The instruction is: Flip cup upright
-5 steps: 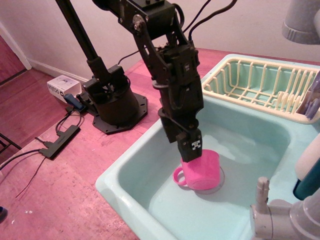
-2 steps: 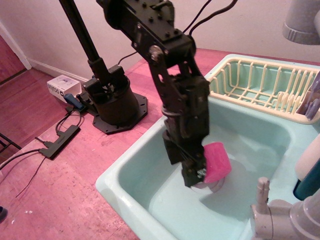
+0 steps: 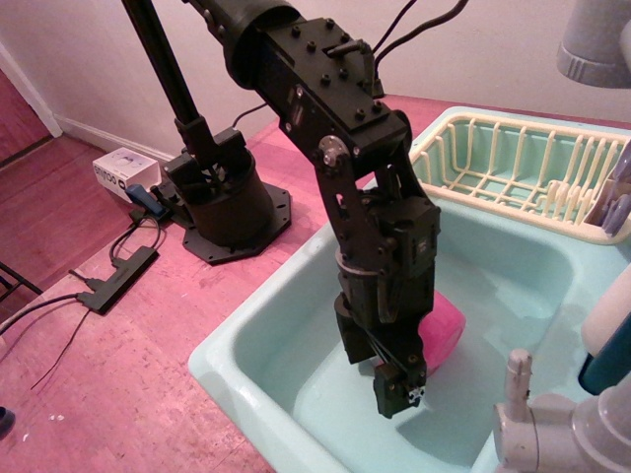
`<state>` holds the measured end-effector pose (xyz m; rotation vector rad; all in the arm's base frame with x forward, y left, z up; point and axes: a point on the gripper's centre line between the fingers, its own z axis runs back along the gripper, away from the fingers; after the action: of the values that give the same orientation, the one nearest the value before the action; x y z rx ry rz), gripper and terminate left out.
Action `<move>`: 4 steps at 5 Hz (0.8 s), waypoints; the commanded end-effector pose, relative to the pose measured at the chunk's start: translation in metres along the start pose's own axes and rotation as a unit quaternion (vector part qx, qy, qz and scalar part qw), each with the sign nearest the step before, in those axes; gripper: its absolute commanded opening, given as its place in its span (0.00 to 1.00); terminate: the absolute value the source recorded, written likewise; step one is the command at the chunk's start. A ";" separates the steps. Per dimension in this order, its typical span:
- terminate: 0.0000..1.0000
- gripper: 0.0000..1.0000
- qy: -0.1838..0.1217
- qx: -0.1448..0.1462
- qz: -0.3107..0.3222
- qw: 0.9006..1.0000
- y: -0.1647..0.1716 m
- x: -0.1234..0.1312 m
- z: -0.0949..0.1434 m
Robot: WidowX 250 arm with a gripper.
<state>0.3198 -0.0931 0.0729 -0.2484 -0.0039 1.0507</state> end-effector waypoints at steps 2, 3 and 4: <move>0.00 1.00 -0.103 0.011 -0.065 0.993 -0.028 0.068 0.081; 0.00 1.00 -0.121 0.025 -0.079 0.989 -0.029 0.086 0.107; 0.00 1.00 -0.124 0.023 -0.078 0.989 -0.027 0.084 0.109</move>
<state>0.3634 -0.0310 0.1520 -0.0723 -0.1512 0.9051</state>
